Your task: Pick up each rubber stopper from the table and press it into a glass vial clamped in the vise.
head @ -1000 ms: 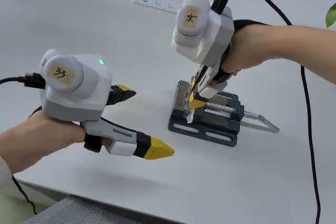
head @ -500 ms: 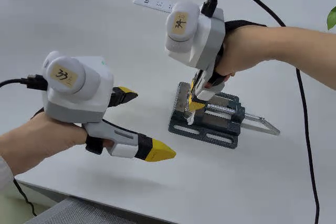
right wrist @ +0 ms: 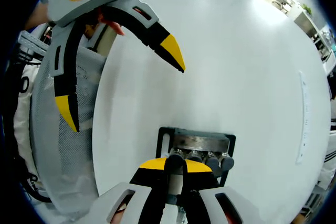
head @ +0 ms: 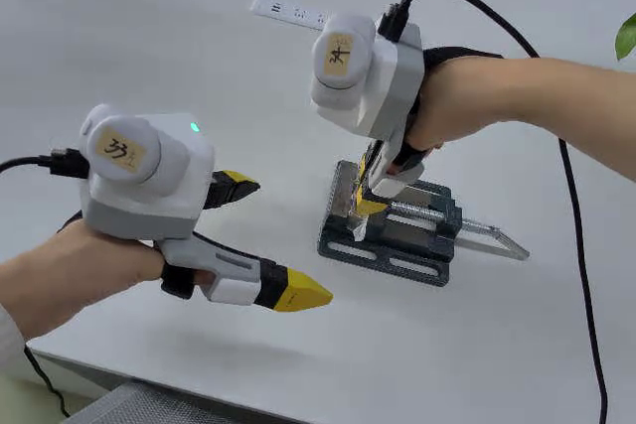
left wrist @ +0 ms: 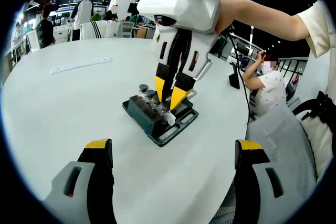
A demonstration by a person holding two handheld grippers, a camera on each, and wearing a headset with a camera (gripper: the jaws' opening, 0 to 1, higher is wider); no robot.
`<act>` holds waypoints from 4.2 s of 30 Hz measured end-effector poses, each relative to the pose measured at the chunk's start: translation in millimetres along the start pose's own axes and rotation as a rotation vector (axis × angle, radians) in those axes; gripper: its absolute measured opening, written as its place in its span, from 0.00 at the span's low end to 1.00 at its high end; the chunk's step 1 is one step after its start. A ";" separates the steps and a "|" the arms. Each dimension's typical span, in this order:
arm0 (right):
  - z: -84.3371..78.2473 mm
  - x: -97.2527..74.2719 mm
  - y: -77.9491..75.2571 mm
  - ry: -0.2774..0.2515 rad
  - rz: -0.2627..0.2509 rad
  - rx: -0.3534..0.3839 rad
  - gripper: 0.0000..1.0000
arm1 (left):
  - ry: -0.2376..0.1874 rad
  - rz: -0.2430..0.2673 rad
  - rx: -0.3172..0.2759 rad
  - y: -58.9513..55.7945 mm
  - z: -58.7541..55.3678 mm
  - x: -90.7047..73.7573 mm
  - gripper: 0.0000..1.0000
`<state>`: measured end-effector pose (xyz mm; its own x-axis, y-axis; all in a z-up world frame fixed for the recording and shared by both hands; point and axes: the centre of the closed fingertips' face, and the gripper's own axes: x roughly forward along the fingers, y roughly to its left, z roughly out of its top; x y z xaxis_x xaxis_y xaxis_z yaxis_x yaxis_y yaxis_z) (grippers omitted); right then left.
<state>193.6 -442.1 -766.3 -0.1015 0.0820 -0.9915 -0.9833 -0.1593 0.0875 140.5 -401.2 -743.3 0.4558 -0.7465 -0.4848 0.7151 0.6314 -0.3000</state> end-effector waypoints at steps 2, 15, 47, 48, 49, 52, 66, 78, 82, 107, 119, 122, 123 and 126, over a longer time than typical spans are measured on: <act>-0.1 0.2 1.1 -0.001 0.000 -0.011 0.07 | 0.001 0.000 -0.003 0.8 -0.8 -0.4 0.97; -1.0 -0.1 1.5 0.000 -0.002 -0.050 0.08 | 0.002 -0.001 -0.007 0.9 -2.9 -0.9 0.97; -0.3 -9.5 2.8 -0.118 0.029 -0.058 0.01 | -0.013 0.009 -0.019 2.4 -1.0 -2.7 0.96; -0.8 -8.5 2.0 -0.117 0.028 -0.057 0.01 | -0.013 0.008 -0.019 2.5 -1.7 -2.7 0.96; -1.1 -8.1 1.4 -0.115 0.026 -0.058 0.01 | -0.011 0.009 -0.019 2.5 -2.0 -2.7 0.96; -0.7 -7.5 1.9 -0.114 0.030 -0.059 0.01 | -0.010 0.007 -0.023 1.8 -2.2 -2.4 0.96; -1.6 -4.7 0.7 -0.106 0.022 -0.058 0.00 | -0.007 0.005 -0.025 1.2 -2.9 -1.0 0.95; -1.7 -4.3 2.3 -0.078 -0.016 -0.072 0.00 | -0.004 0.001 -0.026 0.2 -4.9 -0.7 0.95; -2.1 -3.2 0.8 -0.073 -0.021 -0.055 0.00 | -0.002 0.000 -0.026 0.3 -6.3 -0.3 0.95; 2.2 -7.4 -0.2 -0.116 -0.002 -0.038 0.04 | -0.005 -0.005 -0.033 0.5 -6.9 1.2 0.94; 0.0 -2.9 0.0 -0.106 0.000 -0.040 0.03 | -0.007 -0.004 -0.038 1.3 -5.9 1.2 0.94; 0.4 -2.7 -0.5 -0.105 0.002 -0.039 0.03 | -0.005 -0.004 -0.040 1.4 -7.2 1.2 0.94; -0.1 -3.5 0.9 -0.104 0.001 -0.036 0.03 | -0.006 -0.003 -0.040 1.6 -7.1 1.1 0.94; 0.0 -3.3 1.0 -0.100 -0.005 -0.041 0.03 | -0.007 -0.003 -0.043 1.7 -7.9 0.8 0.94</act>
<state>192.9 -442.6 -763.0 -0.1129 0.1805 -0.9771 -0.9772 -0.1983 0.0763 137.8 -399.1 -750.7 0.4574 -0.7497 -0.4783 0.6928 0.6376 -0.3369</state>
